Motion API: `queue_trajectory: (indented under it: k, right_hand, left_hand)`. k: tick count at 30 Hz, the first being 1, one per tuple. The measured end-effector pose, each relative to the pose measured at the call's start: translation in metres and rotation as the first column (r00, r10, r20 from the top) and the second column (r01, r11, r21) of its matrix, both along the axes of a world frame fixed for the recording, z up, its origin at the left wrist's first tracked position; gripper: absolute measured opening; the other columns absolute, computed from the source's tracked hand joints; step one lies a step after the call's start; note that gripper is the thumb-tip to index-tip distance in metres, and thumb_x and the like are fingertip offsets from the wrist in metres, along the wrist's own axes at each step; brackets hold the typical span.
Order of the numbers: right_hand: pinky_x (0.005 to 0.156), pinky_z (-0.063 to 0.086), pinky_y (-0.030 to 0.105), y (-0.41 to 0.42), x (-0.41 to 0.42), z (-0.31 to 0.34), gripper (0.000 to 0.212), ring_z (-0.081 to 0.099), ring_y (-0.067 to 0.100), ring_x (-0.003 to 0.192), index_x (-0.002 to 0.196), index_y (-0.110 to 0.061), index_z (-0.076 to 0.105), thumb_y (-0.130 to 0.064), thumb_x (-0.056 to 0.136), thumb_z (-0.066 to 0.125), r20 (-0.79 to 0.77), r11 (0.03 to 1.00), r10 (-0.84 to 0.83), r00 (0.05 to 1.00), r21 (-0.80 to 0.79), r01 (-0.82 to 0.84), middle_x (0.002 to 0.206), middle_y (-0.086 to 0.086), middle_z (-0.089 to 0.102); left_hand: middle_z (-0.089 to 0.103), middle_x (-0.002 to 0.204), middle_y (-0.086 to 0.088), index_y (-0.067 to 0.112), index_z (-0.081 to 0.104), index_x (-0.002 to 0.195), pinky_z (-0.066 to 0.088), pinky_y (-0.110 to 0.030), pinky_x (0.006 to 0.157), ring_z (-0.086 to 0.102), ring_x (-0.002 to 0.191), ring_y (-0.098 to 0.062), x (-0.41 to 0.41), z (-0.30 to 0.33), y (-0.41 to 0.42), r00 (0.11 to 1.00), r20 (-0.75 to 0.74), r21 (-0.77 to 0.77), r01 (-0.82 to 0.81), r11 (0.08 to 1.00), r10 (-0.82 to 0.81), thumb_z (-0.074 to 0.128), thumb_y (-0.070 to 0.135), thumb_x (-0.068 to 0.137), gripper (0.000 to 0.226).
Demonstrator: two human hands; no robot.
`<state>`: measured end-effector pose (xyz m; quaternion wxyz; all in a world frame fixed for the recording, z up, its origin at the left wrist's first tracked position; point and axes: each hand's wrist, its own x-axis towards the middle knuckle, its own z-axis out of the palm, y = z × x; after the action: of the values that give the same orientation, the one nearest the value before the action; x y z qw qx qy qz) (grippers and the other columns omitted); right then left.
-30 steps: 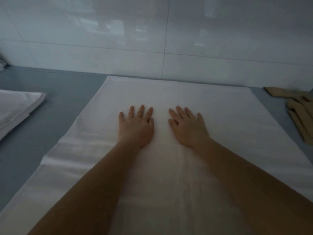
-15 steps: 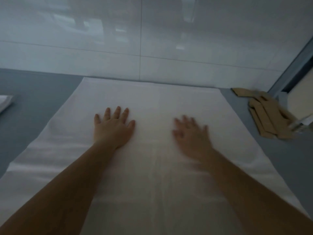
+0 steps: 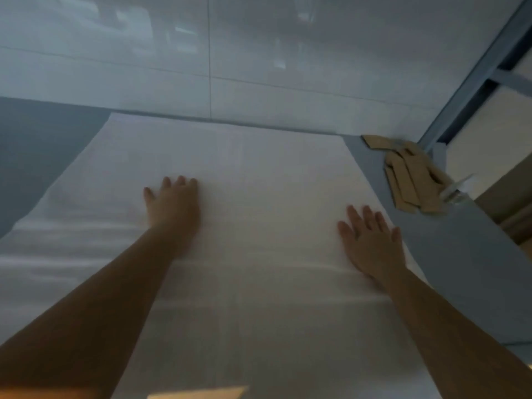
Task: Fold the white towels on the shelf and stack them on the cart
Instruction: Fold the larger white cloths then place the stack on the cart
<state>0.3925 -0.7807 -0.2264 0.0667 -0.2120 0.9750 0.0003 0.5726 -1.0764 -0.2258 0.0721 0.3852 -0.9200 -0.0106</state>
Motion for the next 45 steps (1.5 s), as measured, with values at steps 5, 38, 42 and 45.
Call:
queue_trajectory:
  k: [5, 38, 42, 45]
  right_hand:
    - [0.115, 0.010, 0.058, -0.047, 0.049, 0.005, 0.049, 0.007, 0.022, 0.147, 0.152, -0.024, 0.017, -0.030, 0.103, 0.022, 0.004, 0.981, 0.152, 0.988, -0.126, -0.150, 0.161, -0.001, 0.009]
    - [0.115, 0.004, 0.052, -0.131, 0.208, -0.019, 0.068, 0.010, 0.020, 0.147, 0.149, -0.041, 0.017, -0.069, 0.088, 0.012, -0.181, 0.871, 0.465, 0.866, -0.083, -0.485, 0.160, -0.005, 0.013]
    - [0.116, 0.013, 0.049, -0.037, 0.158, -0.010, 0.065, 0.011, 0.027, 0.146, 0.151, -0.038, 0.011, -0.063, 0.092, 0.018, -0.164, 0.971, 0.234, 0.958, -0.017, -0.240, 0.160, 0.000, 0.010]
    - [0.117, 0.010, 0.048, 0.024, 0.138, -0.001, 0.064, 0.005, 0.026, 0.147, 0.151, -0.039, 0.003, -0.062, 0.093, 0.016, -0.044, 0.996, 0.059, 0.997, -0.070, -0.062, 0.161, -0.001, 0.003]
  left_hand:
    - [0.009, 0.160, 0.007, 0.033, 0.014, 0.151, 0.002, -0.058, 0.113, 0.004, 0.147, -0.018, -0.029, -0.009, 0.128, 0.944, 0.006, 0.169, 0.324, 0.931, -0.330, 0.019, 0.039, 0.101, 0.051]
    - [0.004, 0.161, 0.006, 0.041, 0.004, 0.150, 0.008, -0.057, 0.113, 0.003, 0.147, -0.023, 0.176, -0.023, -0.036, 0.963, 0.049, 0.096, -0.269, 0.958, 0.266, 0.010, 0.063, 0.092, 0.062]
    - [0.016, 0.159, 0.001, 0.033, 0.019, 0.150, 0.012, -0.053, 0.113, 0.012, 0.146, -0.025, 0.178, -0.014, -0.030, 0.975, 0.034, 0.076, -0.222, 0.972, 0.220, 0.016, 0.057, 0.096, 0.059]
    - [0.039, 0.149, -0.007, 0.019, 0.043, 0.140, 0.012, -0.048, 0.116, 0.028, 0.141, -0.024, 0.179, -0.003, -0.020, 0.992, -0.053, 0.056, -0.109, 0.992, 0.112, 0.029, 0.034, 0.100, 0.045]
